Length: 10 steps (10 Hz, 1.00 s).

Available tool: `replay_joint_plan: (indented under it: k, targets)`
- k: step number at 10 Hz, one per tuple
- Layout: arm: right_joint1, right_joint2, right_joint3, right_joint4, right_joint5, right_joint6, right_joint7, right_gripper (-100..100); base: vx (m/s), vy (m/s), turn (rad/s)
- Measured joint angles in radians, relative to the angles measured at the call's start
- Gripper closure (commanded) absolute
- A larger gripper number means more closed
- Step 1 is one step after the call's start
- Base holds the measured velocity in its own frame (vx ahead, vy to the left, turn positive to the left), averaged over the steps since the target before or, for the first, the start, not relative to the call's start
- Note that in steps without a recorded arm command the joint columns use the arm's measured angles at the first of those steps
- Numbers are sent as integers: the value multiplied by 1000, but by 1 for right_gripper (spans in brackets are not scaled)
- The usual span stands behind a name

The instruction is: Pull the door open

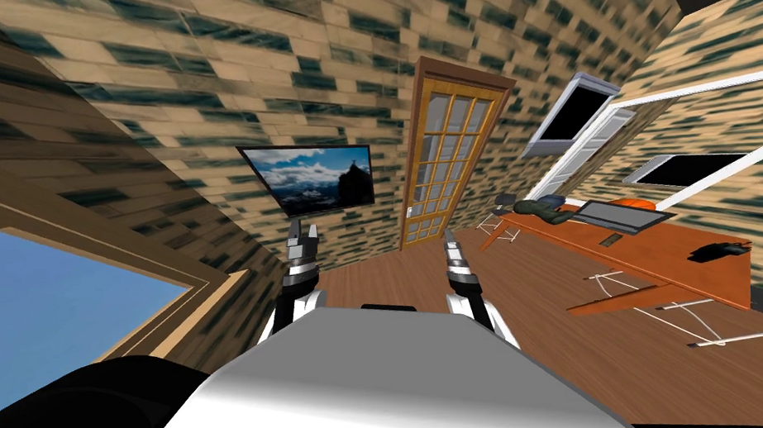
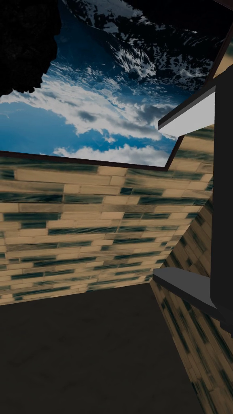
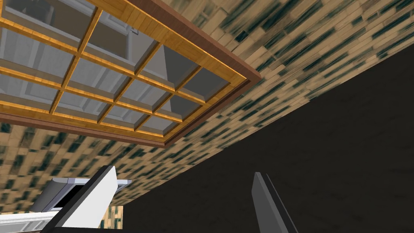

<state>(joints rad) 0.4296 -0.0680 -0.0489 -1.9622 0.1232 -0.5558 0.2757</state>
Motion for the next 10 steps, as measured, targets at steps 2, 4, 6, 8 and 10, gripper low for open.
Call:
replay_joint_plan:
  k: [2, 4, 6, 8, 10]
  targets:
    - [-15, -6, -4, 52, 11, -22, 29, -100, 96, -36, 27]
    - [-33, -12, -8, 98, 23, -35, 61, -100, 97, -31, 28]
    - [-56, -21, -15, 148, 34, -45, 92, -100, 98, -31, 34]
    - [-70, -26, -18, 196, 47, -62, 125, -100, 90, -29, 25]
    - [-86, -30, -22, 250, 59, -83, 160, -100, 97, -29, 33]
